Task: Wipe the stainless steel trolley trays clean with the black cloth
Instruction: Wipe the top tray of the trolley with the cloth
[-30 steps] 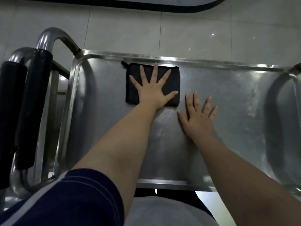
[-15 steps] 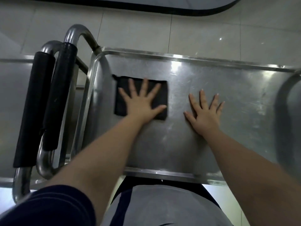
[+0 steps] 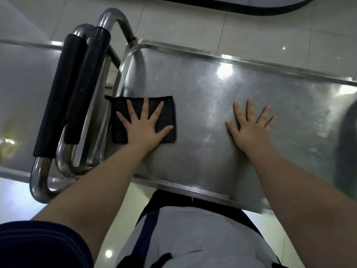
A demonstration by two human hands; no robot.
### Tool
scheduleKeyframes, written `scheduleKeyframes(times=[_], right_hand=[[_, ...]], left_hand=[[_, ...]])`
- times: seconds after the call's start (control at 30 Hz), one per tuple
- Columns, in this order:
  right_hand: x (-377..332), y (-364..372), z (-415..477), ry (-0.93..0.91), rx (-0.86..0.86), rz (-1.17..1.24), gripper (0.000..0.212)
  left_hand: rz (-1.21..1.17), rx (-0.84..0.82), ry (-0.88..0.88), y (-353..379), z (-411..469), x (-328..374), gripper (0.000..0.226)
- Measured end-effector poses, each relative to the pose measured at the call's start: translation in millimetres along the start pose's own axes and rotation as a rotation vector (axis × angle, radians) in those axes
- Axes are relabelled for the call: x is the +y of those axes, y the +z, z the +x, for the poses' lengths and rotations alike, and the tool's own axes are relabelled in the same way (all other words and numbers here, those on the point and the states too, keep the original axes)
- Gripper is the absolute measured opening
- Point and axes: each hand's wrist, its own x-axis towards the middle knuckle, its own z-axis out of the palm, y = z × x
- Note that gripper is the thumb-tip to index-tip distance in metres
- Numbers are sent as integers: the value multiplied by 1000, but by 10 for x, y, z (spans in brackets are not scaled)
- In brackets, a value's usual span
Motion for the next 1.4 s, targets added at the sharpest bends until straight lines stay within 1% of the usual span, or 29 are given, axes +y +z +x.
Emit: scheduleKeyframes(times=[0.13, 0.2, 0.27, 0.3, 0.37, 0.43, 0.5, 0.57, 0.63, 0.7, 0.77, 0.83, 0.9, 0.97, 1.03, 1.1, 1.13, 1.2, 1.27, 1.33, 1.4], right_hand=[[45, 22, 28, -6, -20, 15, 69], [87, 30, 36, -24, -32, 50, 68], [99, 23, 41, -36, -54, 80, 69], [96, 18, 41, -37, -60, 84, 70], [79, 3, 42, -34, -54, 87, 73], [67, 6, 42, -37, -40, 86, 74], [70, 20, 41, -46, -42, 72, 72], [70, 34, 45, -48, -54, 56, 72], [73, 20, 58, -45, -77, 53, 72], [77, -16, 65, -49, -108, 63, 71], [84, -55, 62, -62, -128, 93, 67], [110, -93, 61, -63, -129, 190, 61], [196, -139, 57, -53, -110, 377, 53], [336, -162, 60, -89, -89, 488, 50], [457, -187, 24, -133, -78, 546, 49], [432, -204, -72, -122, -21, 654, 49], [352, -205, -151, -119, 11, 657, 48], [69, -109, -389, -156, 72, 474, 50], [-322, 78, -751, -260, 129, 257, 55], [-617, 316, -1107, -330, 148, 86, 58], [-598, 485, -1281, -351, 123, -22, 59]], left_hand=[[10, 5, 213, 107, -408, 1111, 85], [22, -6, 305, 114, -643, 1376, 84], [30, 35, 362, 148, -763, 1187, 83], [33, 59, 346, 170, -784, 962, 83], [24, 83, 188, 217, -794, 370, 83], [5, 63, 5, 241, -783, -224, 81], [21, 27, -60, 263, -827, -555, 80], [37, 20, -68, 311, -896, -549, 80], [20, 33, -46, 335, -965, -272, 81], [10, 48, 70, 347, -1051, 215, 83], [-9, 43, 206, 346, -1148, 881, 85], [-32, -12, 271, 306, -1223, 1552, 85], [-50, -90, 297, 233, -1238, 2008, 83], [-63, -132, 326, 164, -1190, 2142, 77], [-179, -130, 347, 109, -1162, 2032, 69], [-349, -76, 306, 16, -1082, 1746, 64], [-408, -36, 261, -34, -991, 1558, 62], [-436, 20, 169, -109, -684, 1166, 57], [-375, 15, 106, -174, -315, 870, 55], [-261, -7, 121, -188, -2, 775, 56], [-134, -31, 211, -152, 169, 838, 57]])
